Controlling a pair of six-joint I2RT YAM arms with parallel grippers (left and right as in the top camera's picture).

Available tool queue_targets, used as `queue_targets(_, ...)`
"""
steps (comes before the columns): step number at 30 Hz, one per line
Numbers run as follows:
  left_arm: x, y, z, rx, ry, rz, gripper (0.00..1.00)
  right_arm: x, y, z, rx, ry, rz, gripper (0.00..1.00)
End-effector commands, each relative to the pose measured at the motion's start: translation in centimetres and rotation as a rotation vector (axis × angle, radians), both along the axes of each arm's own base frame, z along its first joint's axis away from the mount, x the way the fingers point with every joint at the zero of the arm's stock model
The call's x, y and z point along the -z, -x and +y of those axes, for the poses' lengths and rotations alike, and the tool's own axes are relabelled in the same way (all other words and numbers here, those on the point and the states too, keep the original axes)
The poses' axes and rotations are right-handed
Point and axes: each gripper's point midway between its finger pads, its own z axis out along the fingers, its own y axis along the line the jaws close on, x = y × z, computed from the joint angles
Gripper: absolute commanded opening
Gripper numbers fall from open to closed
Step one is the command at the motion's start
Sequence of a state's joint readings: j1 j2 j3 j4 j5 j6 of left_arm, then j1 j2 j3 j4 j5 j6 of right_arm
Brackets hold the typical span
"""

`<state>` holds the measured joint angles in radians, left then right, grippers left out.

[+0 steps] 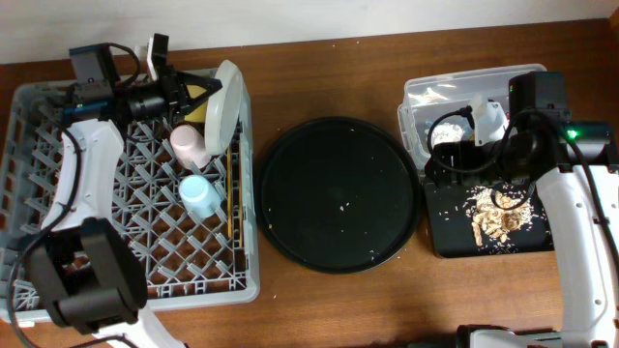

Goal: Sort waste into correct bins and load items into the dishwasher rack

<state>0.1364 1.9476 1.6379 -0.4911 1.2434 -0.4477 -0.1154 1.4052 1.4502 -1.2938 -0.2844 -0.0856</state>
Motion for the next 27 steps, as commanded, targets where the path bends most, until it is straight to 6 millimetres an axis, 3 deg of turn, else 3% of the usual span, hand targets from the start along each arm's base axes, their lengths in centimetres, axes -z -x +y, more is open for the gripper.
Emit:
queue_targets(1,2.8,-1.9,1.4,-0.093,-0.015,0.109,0.00,-0.4,-0.1,-0.3,0.004,0.010,-0.013,0.99)
queue_targets(6,4.1,-4.6,2.9,-0.241,-0.059,0.146,0.00,-0.4,-0.1,-0.3,0.004,0.010,-0.013,0.99)
queue_targets(12,6.3,-6.0,4.1,-0.340,-0.098,0.210,0.01,-0.4,-0.1,-0.3,0.004,0.010,-0.013,0.99)
queue_targets(13,6.4,-6.1,4.3,-0.348,-0.103,0.206,0.11,-0.4,-0.1,-0.3,0.004,0.010,-0.013,0.99)
queue_targets(15,6.0,-6.4,4.5,-0.351,-0.100,0.182,0.46,-0.4,-0.1,-0.3,0.004,0.010,-0.013,0.99)
queue_targets(16,6.0,-6.4,4.8,-0.356,-0.099,0.180,0.55,-0.4,-0.1,-0.3,0.004,0.010,-0.013,0.99)
queue_targets(19,5.5,-6.4,6.2,-0.365,-0.081,0.175,0.61,-0.4,-0.1,-0.3,0.004,0.010,-0.013,0.99)
queue_targets(21,4.3,-6.3,7.4,-0.385,-0.075,0.147,0.64,-0.4,-0.1,-0.3,0.004,0.010,-0.013,0.99)
queue_targets(23,1.2,-5.7,8.4,-0.406,-0.080,0.077,0.64,-0.4,-0.1,-0.3,0.004,0.010,-0.013,0.99)
queue_targets(26,-5.4,-3.0,7.8,-0.396,-0.129,-0.092,0.65,-0.4,-0.1,-0.3,0.004,0.010,-0.013,0.99)
queue_targets(27,-7.3,-1.3,7.5,-0.418,-0.200,-0.138,0.65,-0.4,-0.1,-0.3,0.004,0.010,-0.013,0.99)
